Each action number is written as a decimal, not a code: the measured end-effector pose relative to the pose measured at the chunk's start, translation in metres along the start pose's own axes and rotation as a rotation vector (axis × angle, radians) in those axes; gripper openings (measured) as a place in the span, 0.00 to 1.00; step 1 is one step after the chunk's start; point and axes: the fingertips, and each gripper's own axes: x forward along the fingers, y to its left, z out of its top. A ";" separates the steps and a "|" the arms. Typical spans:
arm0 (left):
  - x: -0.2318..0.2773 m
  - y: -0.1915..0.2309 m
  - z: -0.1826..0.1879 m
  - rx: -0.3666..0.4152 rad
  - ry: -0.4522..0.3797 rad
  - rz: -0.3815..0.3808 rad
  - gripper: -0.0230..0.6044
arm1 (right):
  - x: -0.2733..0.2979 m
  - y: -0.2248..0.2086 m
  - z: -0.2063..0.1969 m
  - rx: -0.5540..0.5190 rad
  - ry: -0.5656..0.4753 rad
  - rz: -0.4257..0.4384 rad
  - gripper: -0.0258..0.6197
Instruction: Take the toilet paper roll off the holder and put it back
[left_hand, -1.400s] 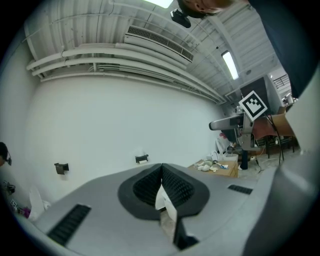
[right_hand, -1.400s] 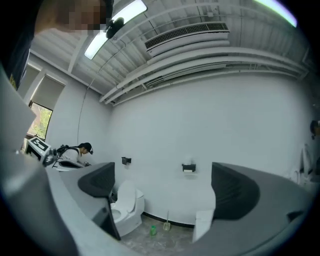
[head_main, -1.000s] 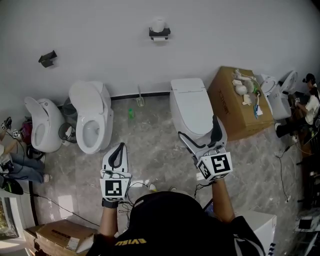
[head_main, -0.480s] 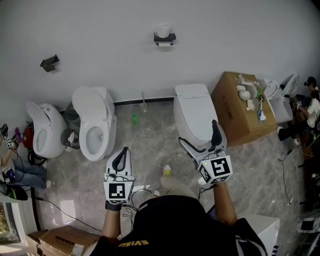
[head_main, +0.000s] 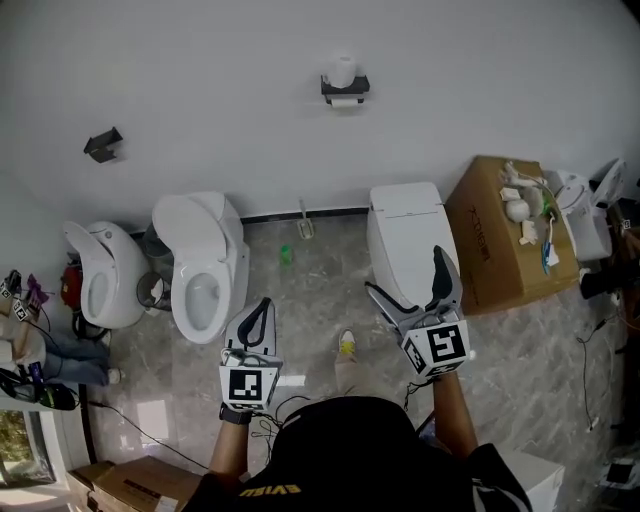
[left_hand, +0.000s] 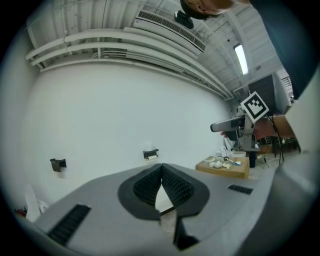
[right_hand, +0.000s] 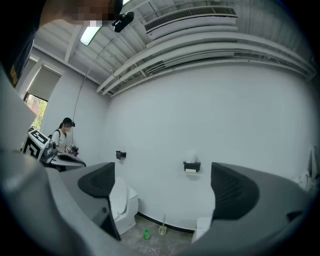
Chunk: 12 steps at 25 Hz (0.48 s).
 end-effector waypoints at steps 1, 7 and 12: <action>0.016 0.003 0.003 0.001 0.000 0.004 0.05 | 0.013 -0.011 0.000 0.004 -0.001 0.002 0.95; 0.113 0.009 0.020 0.011 -0.005 0.000 0.05 | 0.078 -0.077 0.006 -0.015 -0.024 0.013 0.95; 0.191 0.003 0.032 -0.014 -0.031 -0.006 0.05 | 0.119 -0.127 0.011 -0.019 -0.057 0.028 0.95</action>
